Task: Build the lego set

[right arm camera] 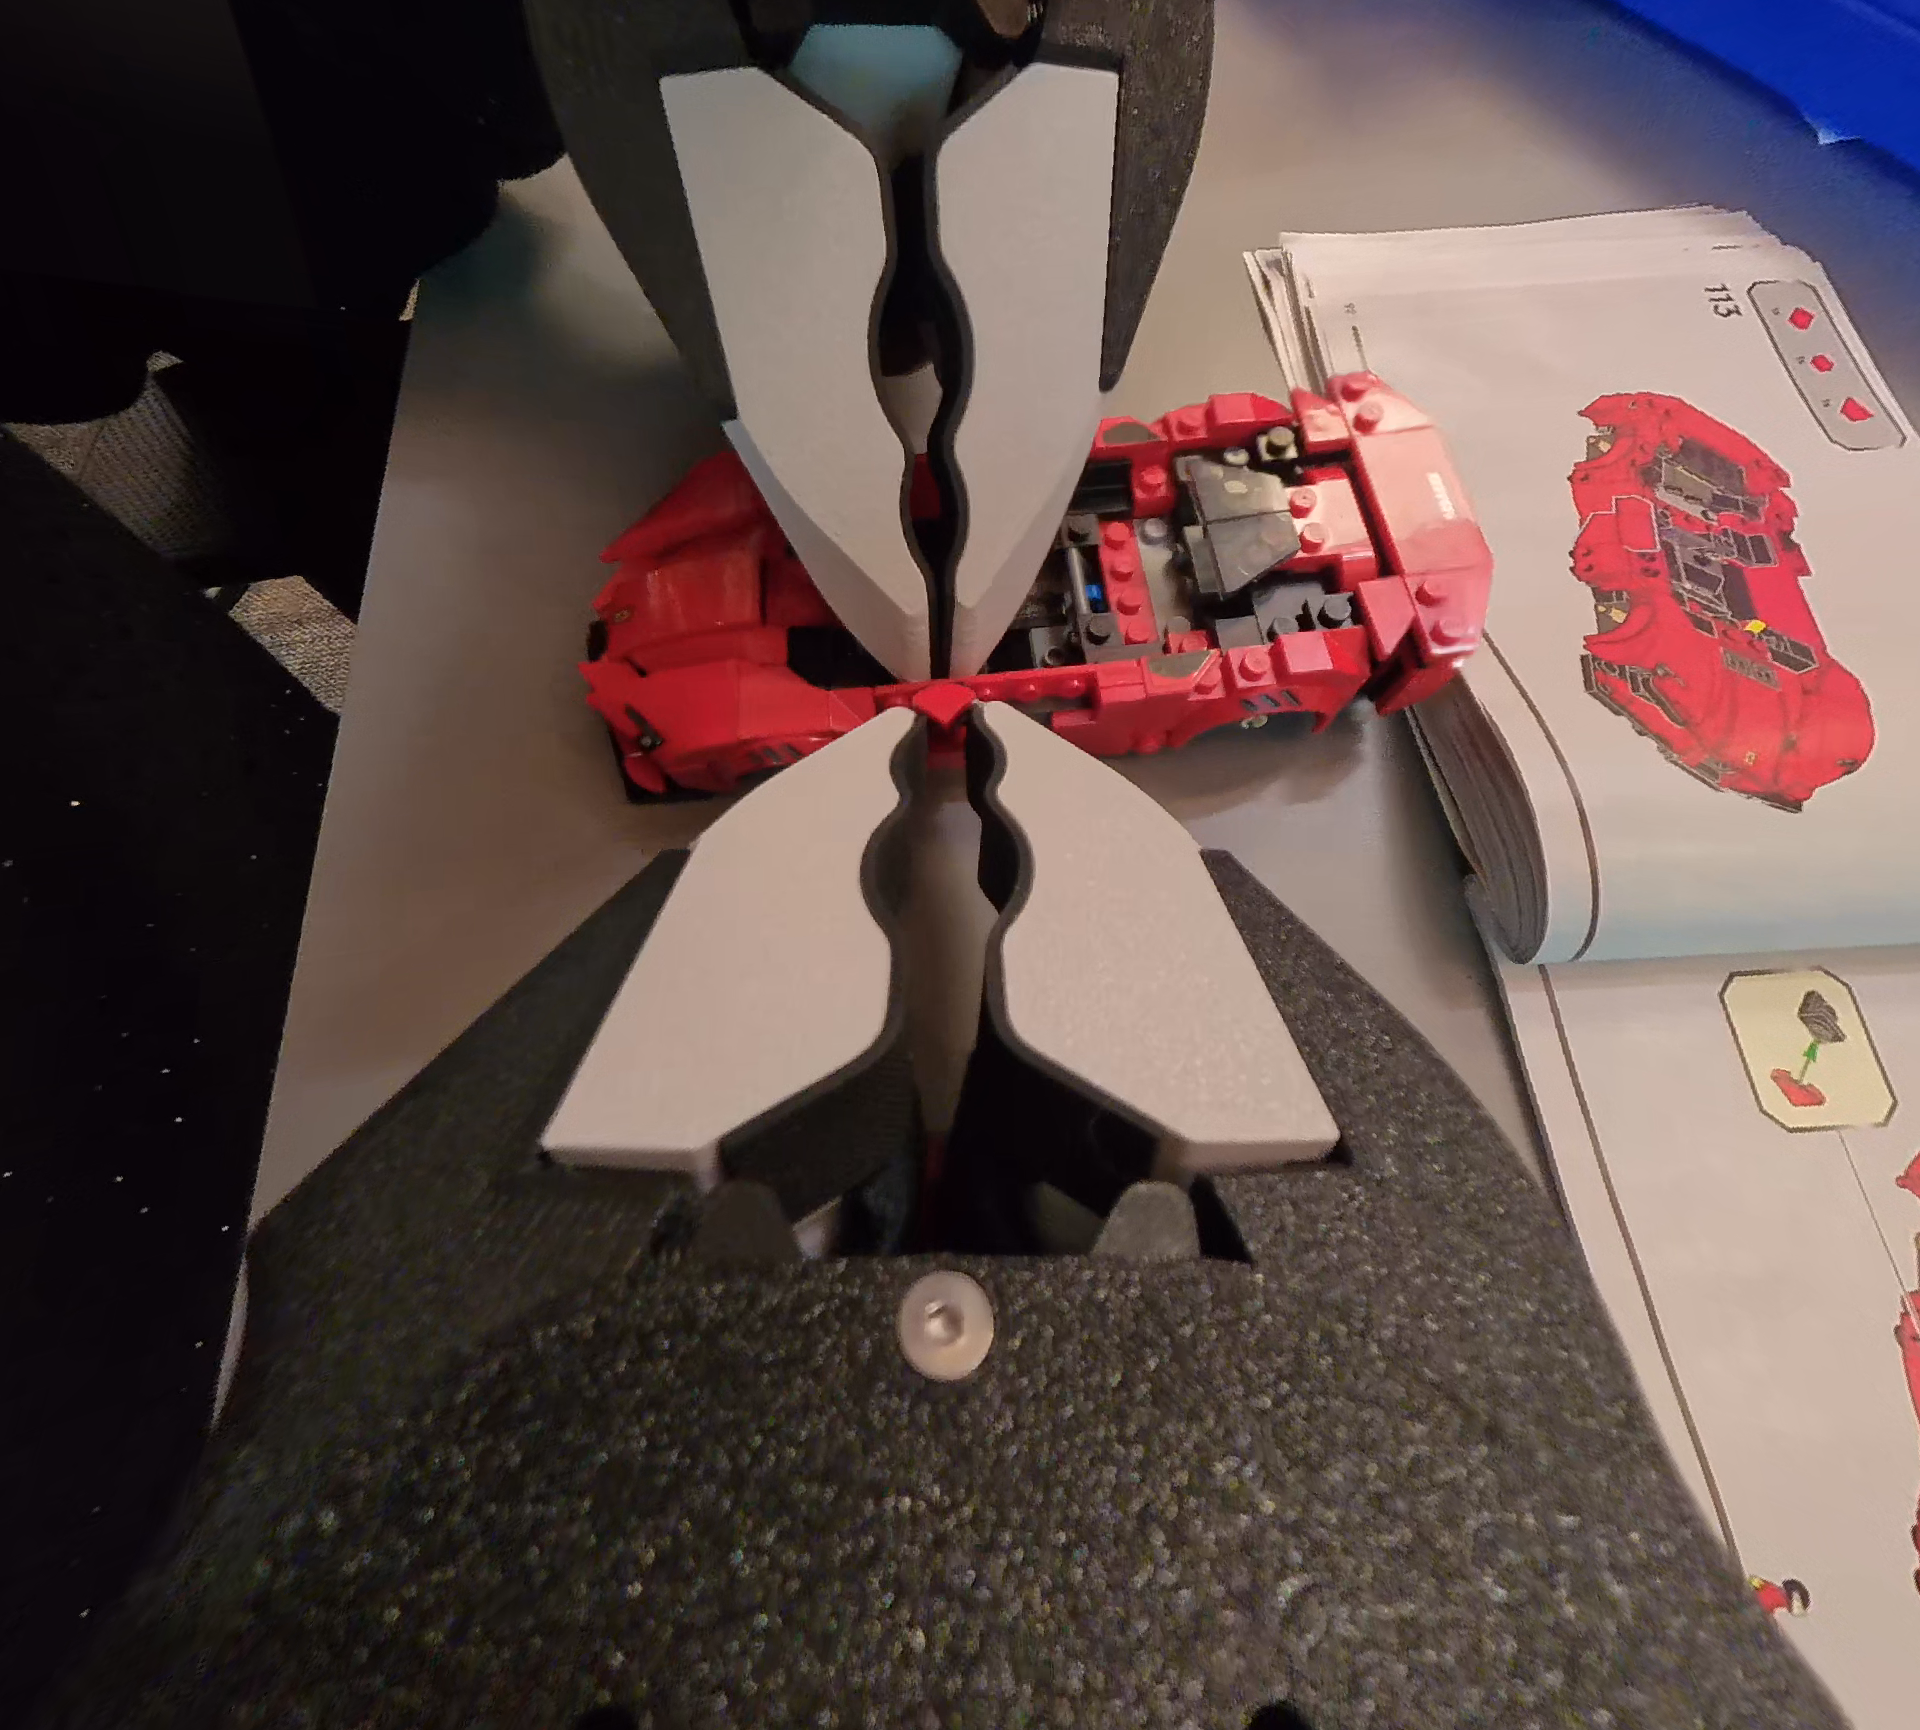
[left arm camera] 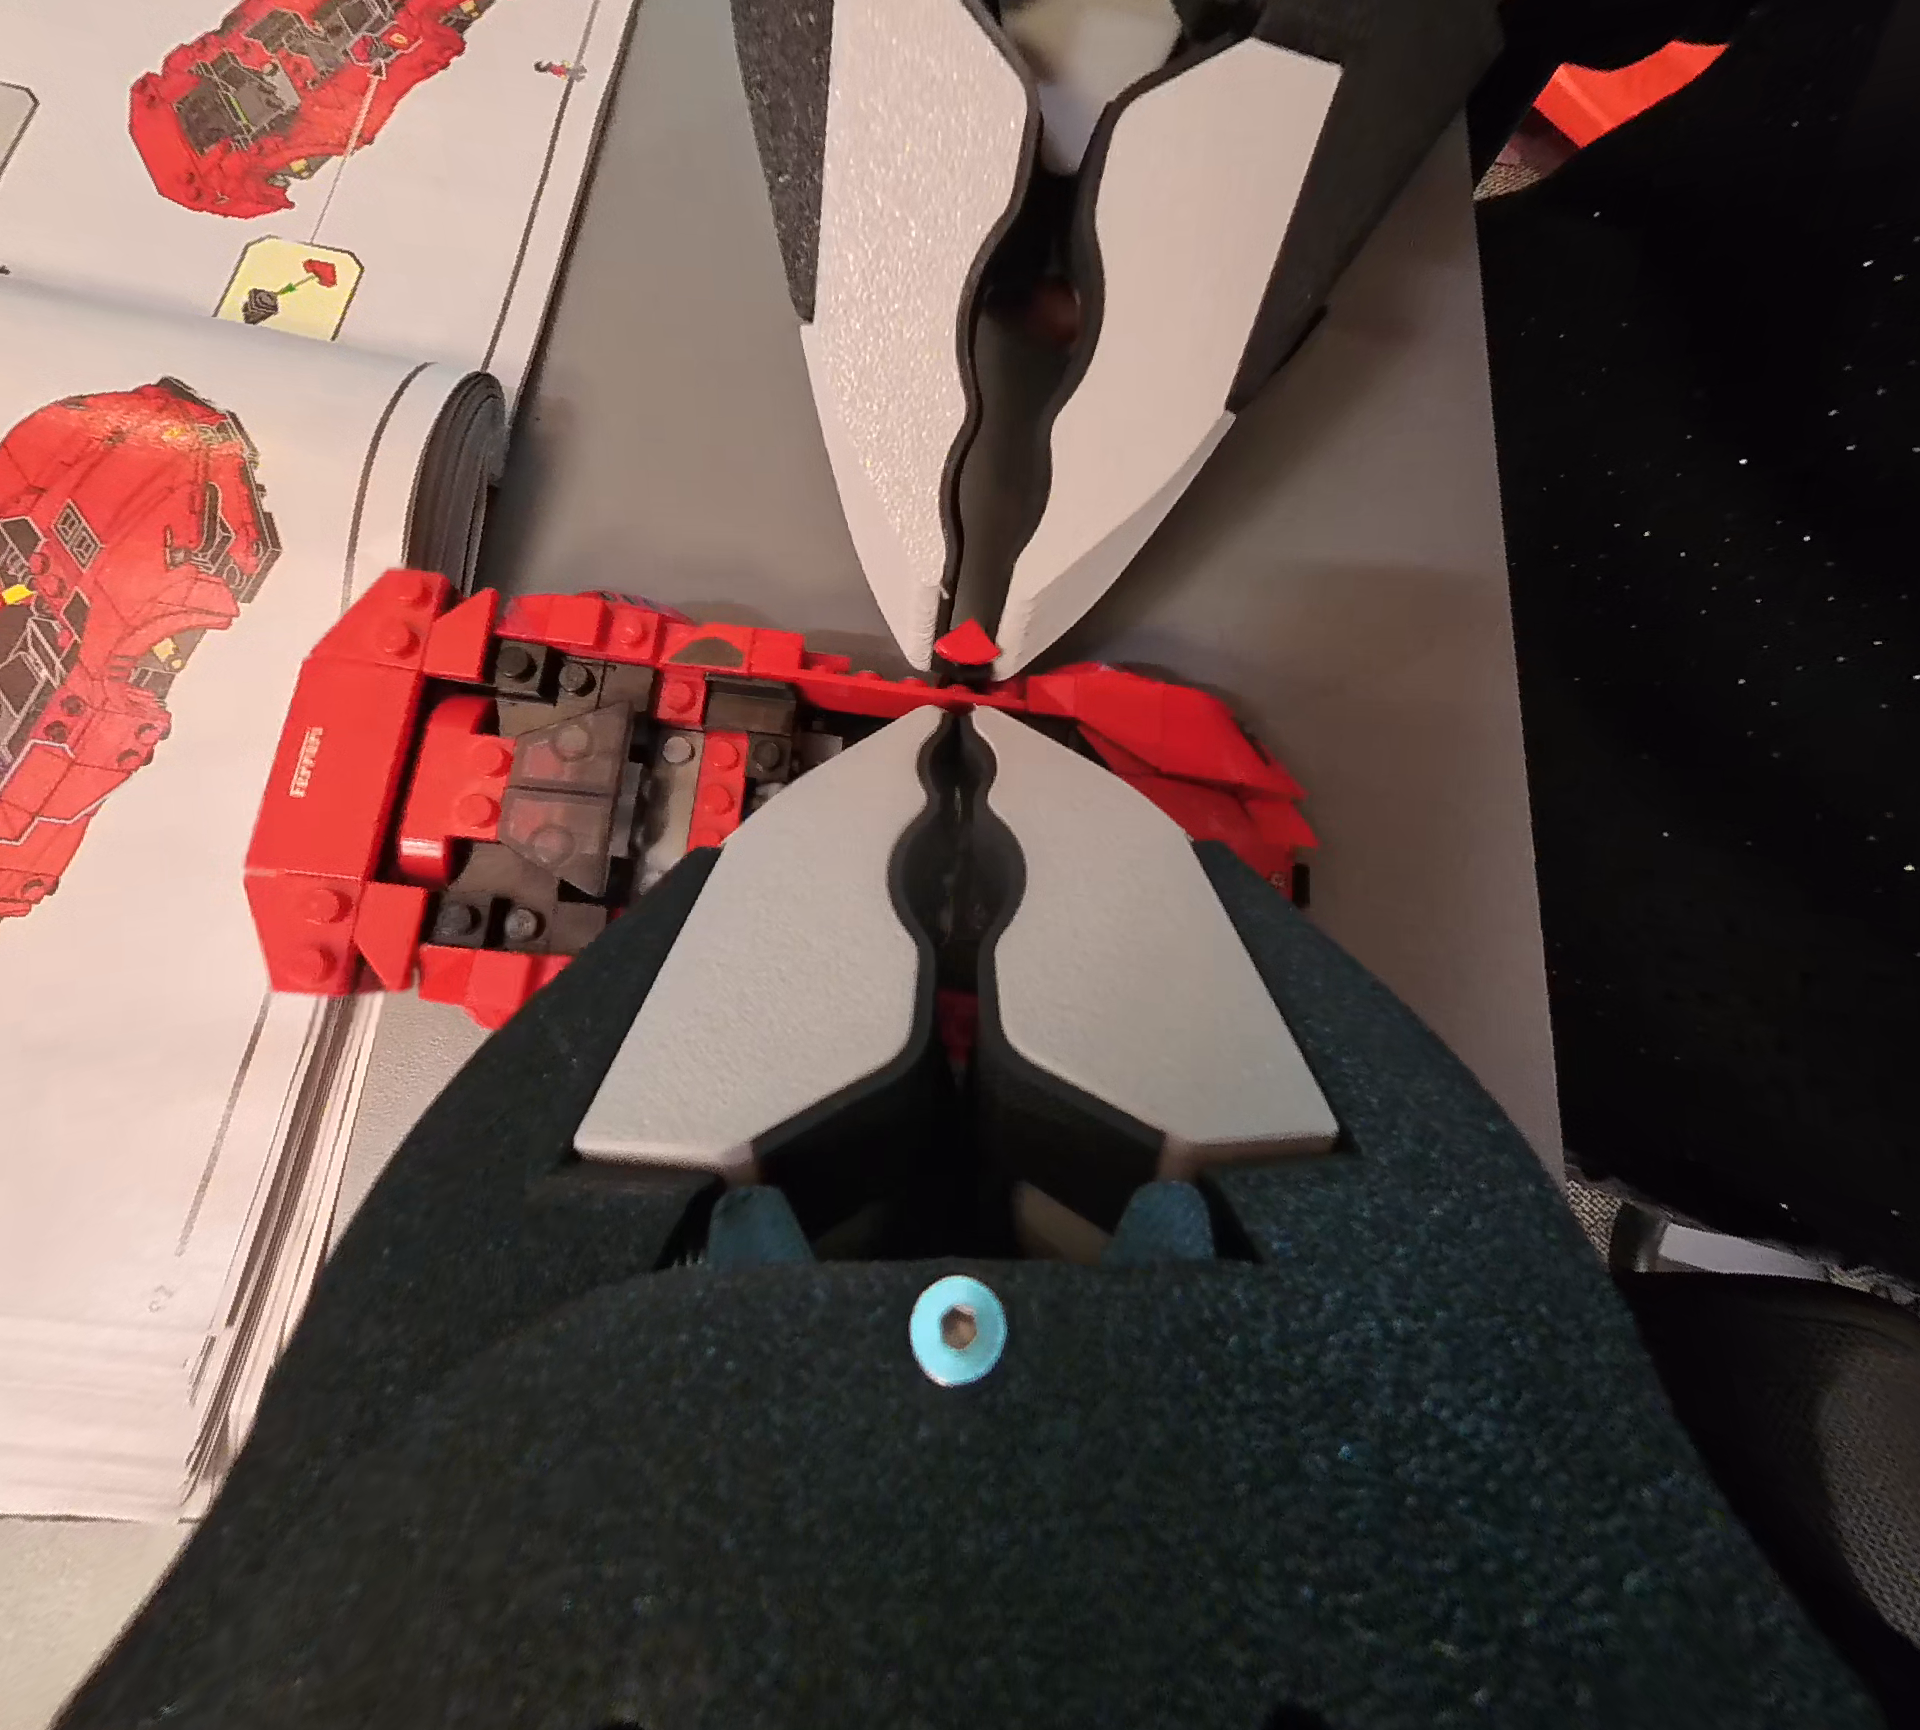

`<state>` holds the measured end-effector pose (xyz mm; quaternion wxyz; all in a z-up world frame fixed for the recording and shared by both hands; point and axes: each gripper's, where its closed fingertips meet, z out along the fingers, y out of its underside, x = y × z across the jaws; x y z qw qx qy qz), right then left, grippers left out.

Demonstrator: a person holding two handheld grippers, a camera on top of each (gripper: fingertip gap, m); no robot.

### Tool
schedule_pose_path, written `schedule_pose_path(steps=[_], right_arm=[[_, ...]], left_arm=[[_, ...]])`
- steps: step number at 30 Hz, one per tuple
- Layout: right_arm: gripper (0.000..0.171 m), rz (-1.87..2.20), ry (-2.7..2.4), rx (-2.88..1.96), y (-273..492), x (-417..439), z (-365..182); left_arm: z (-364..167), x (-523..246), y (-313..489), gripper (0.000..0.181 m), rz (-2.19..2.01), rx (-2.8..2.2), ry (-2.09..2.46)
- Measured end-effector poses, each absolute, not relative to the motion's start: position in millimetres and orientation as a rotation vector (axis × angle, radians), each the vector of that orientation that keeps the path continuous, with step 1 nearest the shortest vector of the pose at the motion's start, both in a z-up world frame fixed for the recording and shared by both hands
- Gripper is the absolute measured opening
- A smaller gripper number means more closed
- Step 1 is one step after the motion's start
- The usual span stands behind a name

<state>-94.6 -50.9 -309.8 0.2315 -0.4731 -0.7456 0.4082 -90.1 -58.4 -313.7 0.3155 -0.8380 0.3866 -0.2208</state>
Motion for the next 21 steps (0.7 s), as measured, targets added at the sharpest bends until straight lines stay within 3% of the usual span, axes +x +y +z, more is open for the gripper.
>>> schedule_pose_path(steps=[21], right_arm=[[0.007,1.250,-1.971,-1.391,-60.0,-87.5,-301.2]], left_arm=[[-309.4,-96.6,-63.7,0.000,-0.553,-2.222,0.989]])
